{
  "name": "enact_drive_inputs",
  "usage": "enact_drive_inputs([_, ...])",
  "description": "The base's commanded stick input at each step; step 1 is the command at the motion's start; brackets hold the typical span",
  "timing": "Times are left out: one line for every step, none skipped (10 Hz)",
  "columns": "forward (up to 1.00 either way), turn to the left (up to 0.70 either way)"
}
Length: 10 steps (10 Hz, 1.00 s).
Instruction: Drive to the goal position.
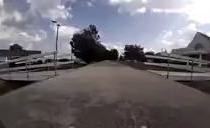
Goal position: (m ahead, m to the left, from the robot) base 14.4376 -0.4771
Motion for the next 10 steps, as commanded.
enact_drive_inputs([0.70, 0.00])
enact_drive_inputs([0.70, 0.00])
enact_drive_inputs([0.70, 0.00])
enact_drive_inputs([0.70, 0.00])
enact_drive_inputs([0.70, 0.00])
enact_drive_inputs([0.70, 0.00])
enact_drive_inputs([0.70, 0.00])
enact_drive_inputs([0.70, 0.00])
enact_drive_inputs([0.70, 0.00])
enact_drive_inputs([0.70, 0.00])
